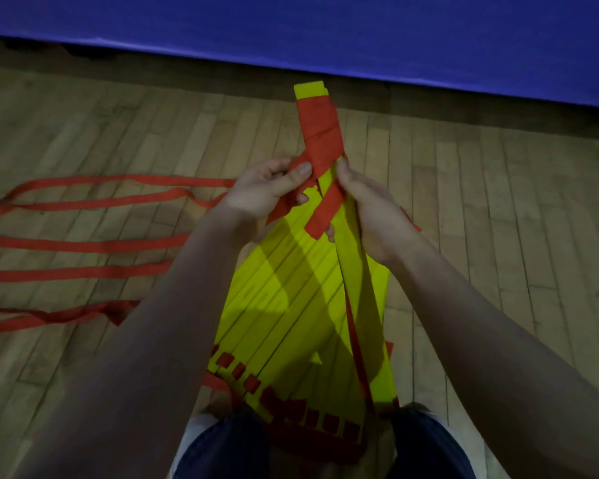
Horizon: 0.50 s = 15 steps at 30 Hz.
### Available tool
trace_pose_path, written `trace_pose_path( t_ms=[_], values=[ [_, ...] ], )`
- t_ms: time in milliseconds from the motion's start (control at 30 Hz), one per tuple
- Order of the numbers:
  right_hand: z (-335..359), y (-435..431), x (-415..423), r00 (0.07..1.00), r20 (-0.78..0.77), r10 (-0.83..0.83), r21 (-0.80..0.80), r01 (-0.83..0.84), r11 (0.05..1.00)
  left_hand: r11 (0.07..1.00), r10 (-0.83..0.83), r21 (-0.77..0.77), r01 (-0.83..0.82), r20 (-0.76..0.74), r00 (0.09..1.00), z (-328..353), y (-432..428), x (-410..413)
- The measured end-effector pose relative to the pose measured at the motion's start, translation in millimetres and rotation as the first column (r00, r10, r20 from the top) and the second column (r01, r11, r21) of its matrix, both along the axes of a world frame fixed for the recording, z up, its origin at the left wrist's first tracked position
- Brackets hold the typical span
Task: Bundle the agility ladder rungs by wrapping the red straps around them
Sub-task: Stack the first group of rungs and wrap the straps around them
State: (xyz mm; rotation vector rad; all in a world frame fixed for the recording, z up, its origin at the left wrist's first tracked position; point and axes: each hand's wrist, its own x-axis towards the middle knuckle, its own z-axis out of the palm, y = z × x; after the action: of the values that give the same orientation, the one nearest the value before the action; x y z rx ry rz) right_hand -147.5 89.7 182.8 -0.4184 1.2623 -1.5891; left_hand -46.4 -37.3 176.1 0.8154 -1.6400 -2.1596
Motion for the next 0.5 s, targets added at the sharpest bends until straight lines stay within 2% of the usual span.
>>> trace_pose_path(
  t_ms=[133,267,333,400,500],
  values=[
    [4.7,5.3,2.0,0.988,-0.039,0.146,0.056,-0.144,0.988,0.988,-0.137,0.069,0.141,-0.054,0.989,0.9,2.5,1.5],
    [10.5,3.9,8.3,0.971,0.093,0.218,0.059,-0.224,0.973,0.960,-0.206,0.150,0.237,-0.200,0.958,10.5,7.0,0.0],
    [9.2,-0.8,10.9,0.967,0.094,0.236,0.028,-0.240,0.970,0.974,-0.158,0.134,0.183,-0.181,0.971,14.9,7.6,-3.4],
    [5.2,-6.5,11.4,0.983,0.047,0.177,0.042,-0.179,0.983,0.992,-0.064,0.100,0.077,-0.135,0.989,15.9,6.3,-6.6],
    [1.5,-12.5,13.9,0.991,-0.130,0.044,0.103,-0.030,0.994,0.998,0.048,0.042,-0.045,-0.064,0.997,15.7,3.5,-8.1]
  ],
)
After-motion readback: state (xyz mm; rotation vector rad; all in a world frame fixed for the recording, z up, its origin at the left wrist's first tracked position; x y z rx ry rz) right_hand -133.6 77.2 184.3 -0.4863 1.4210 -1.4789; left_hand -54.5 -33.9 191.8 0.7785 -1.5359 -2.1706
